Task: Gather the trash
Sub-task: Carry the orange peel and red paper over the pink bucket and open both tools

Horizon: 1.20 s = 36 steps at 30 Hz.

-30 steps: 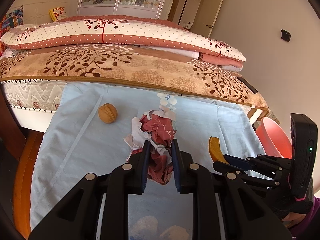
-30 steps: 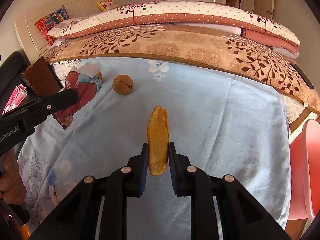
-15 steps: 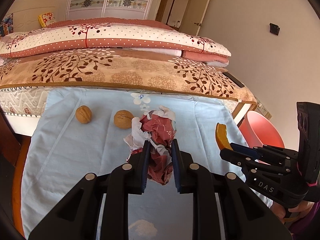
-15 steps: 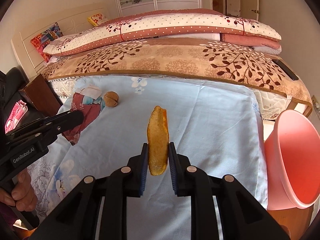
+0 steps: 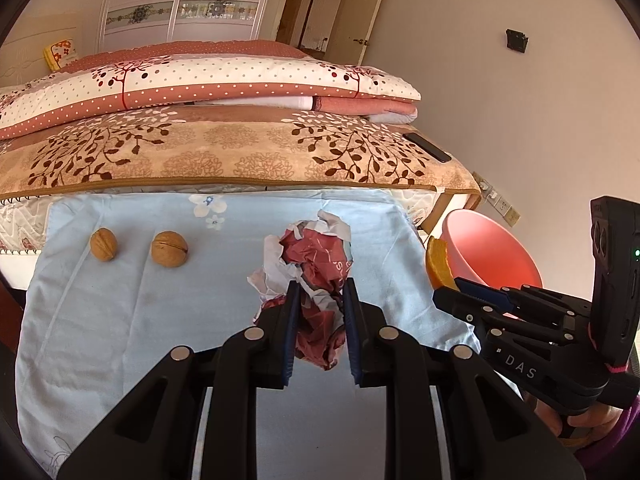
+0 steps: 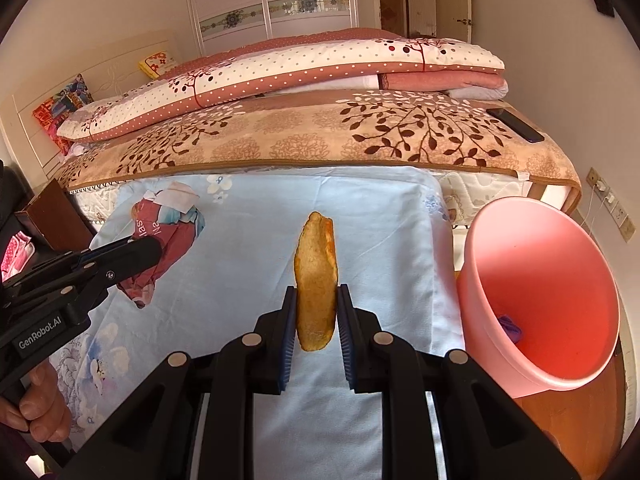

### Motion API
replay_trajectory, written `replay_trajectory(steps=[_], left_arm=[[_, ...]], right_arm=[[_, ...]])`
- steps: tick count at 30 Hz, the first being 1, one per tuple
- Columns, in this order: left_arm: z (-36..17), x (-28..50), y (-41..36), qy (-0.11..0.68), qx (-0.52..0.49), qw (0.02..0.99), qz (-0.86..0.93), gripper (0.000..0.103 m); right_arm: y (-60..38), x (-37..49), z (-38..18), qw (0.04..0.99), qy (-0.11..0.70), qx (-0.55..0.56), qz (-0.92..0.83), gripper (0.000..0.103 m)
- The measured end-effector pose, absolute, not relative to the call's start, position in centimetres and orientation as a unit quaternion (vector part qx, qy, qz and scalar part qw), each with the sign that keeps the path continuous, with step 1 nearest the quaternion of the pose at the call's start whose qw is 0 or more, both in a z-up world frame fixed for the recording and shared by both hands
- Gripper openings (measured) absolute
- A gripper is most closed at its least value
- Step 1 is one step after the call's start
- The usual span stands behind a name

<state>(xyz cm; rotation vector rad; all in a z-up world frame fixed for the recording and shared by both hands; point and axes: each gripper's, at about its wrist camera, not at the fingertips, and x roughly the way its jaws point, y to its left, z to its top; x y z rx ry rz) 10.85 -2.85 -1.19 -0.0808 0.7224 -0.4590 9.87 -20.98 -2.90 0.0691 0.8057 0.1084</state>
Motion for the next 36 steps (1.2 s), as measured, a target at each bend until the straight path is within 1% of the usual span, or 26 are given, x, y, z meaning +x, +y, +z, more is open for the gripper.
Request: replay_trajectory(steps=[22, 36], left_arm=[[0.7, 10.4, -14.1, 0.334, -0.012, 0.894, -0.296, 0.021], [0.8, 10.8, -20.7, 0.331, 0.015, 0.886, -0.326, 0.021]], right_arm=[[-32.6, 7.2, -1.5, 0.93, 0.349, 0.094, -0.07, 0.019], [-37.6, 6.4, -2.4, 0.925, 0.344, 0.116, -0.115, 0.019]])
